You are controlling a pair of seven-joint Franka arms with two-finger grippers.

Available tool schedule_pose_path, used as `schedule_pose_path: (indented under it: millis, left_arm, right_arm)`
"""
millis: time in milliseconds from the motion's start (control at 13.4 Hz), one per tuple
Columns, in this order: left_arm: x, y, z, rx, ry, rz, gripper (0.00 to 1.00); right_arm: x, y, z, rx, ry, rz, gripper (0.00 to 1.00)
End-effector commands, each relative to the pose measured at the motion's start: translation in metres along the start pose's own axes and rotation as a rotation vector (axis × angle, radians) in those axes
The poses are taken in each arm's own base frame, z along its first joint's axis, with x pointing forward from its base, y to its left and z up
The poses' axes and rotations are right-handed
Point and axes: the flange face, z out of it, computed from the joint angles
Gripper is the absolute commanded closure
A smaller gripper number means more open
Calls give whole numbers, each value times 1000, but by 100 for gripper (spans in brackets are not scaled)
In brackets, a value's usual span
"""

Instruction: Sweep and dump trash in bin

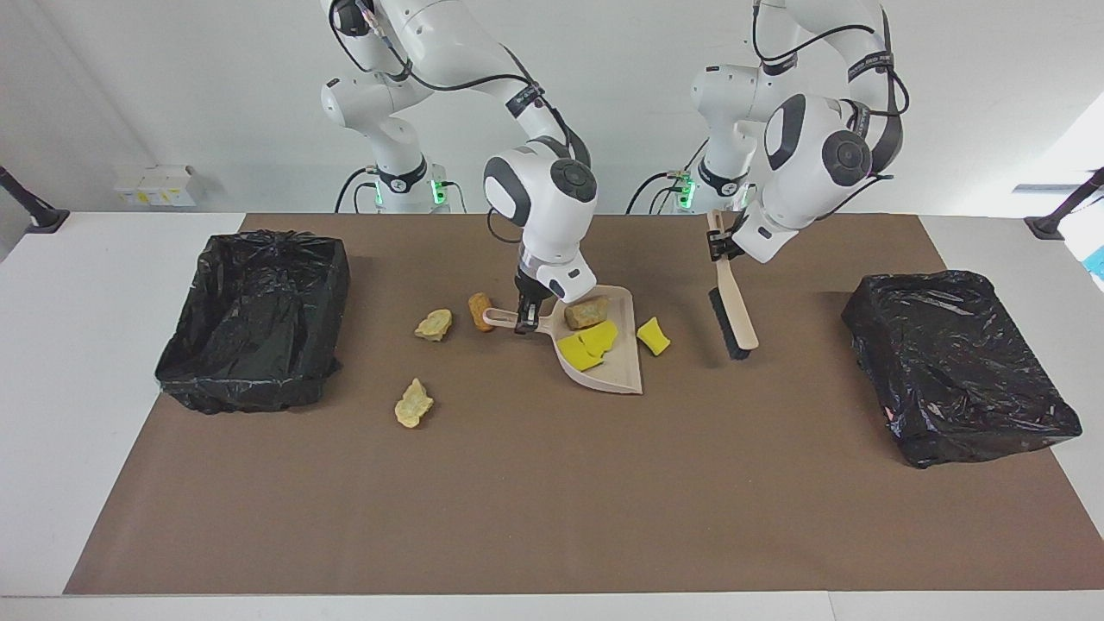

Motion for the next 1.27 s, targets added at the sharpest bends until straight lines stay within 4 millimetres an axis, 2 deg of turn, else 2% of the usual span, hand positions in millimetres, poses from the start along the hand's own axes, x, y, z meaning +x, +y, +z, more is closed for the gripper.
schedule_pose_path:
  millis: [0, 150, 300, 599, 749, 973, 1198]
  left_arm:
    - [-5, 10, 21, 10, -3, 20, 100]
    - [-23, 44, 34, 40, -25, 92, 100]
    - [-38, 75, 50, 65, -36, 155, 100]
    - [-62, 111, 57, 55, -65, 226, 100]
    - [-62, 114, 49, 49, -65, 242, 100]
    - [-60, 113, 27, 42, -79, 244, 100]
    - [-60, 107, 23, 61, -96, 265, 100]
  right_arm:
    - [-4, -6, -15, -18, -67, -49, 100]
    - [2, -8, -14, -23, -68, -27, 100]
    - [24, -18, -11, -32, -68, -22, 100]
    - [46, -13, -3, -41, -33, 17, 100]
    - [46, -8, -5, -50, -27, 48, 100]
    - [43, -1, -7, -68, 11, 60, 100]
    - [36, 4, -9, -50, 33, 82, 100]
